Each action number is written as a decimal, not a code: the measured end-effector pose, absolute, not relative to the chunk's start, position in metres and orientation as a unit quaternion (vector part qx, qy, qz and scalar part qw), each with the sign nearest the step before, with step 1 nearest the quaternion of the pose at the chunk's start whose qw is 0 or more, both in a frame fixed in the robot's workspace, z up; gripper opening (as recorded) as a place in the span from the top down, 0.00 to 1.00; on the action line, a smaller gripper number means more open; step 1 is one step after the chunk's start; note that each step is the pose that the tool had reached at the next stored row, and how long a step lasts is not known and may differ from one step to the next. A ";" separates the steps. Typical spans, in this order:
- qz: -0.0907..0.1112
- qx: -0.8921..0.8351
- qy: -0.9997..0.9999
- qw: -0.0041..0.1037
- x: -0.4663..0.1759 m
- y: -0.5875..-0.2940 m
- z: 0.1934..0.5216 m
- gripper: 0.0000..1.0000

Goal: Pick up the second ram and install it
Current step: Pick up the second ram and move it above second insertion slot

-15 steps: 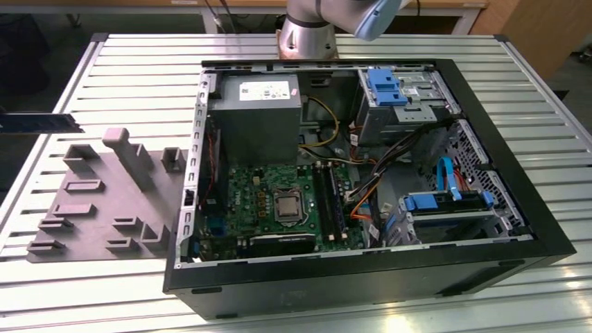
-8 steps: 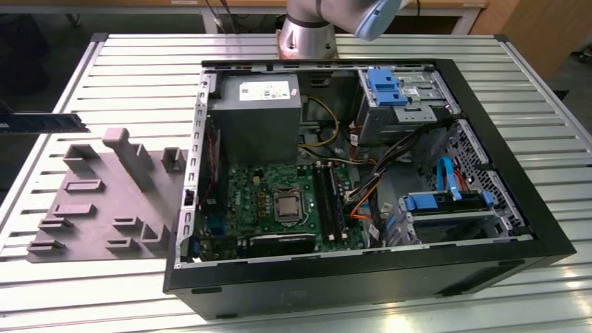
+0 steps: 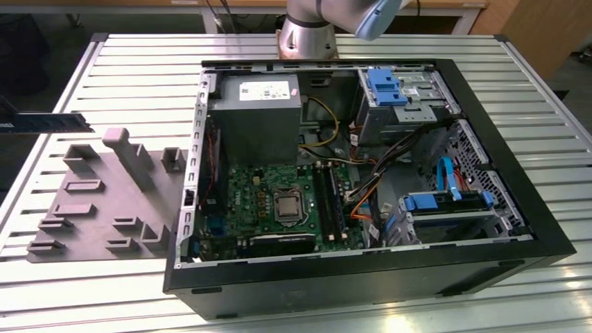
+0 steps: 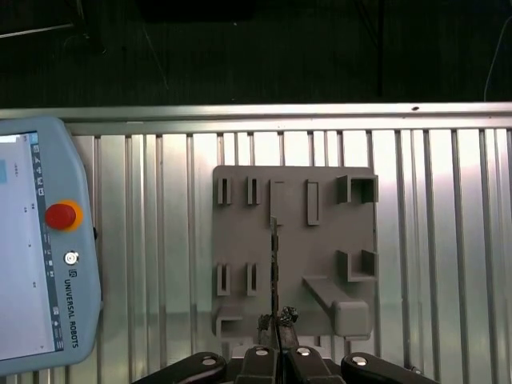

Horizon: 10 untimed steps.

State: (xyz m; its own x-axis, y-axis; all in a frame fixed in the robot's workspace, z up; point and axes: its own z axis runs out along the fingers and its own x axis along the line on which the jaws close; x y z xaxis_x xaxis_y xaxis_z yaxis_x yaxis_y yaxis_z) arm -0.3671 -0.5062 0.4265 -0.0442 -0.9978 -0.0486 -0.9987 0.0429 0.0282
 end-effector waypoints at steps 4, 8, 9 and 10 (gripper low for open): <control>0.027 -0.691 0.722 0.008 -0.365 -0.506 0.427 0.89; 0.027 -0.691 0.722 0.008 -0.362 -0.506 0.427 0.89; 0.027 -0.691 0.722 0.008 -0.361 -0.506 0.427 0.89; 0.027 -0.691 0.722 0.008 -0.360 -0.506 0.427 0.89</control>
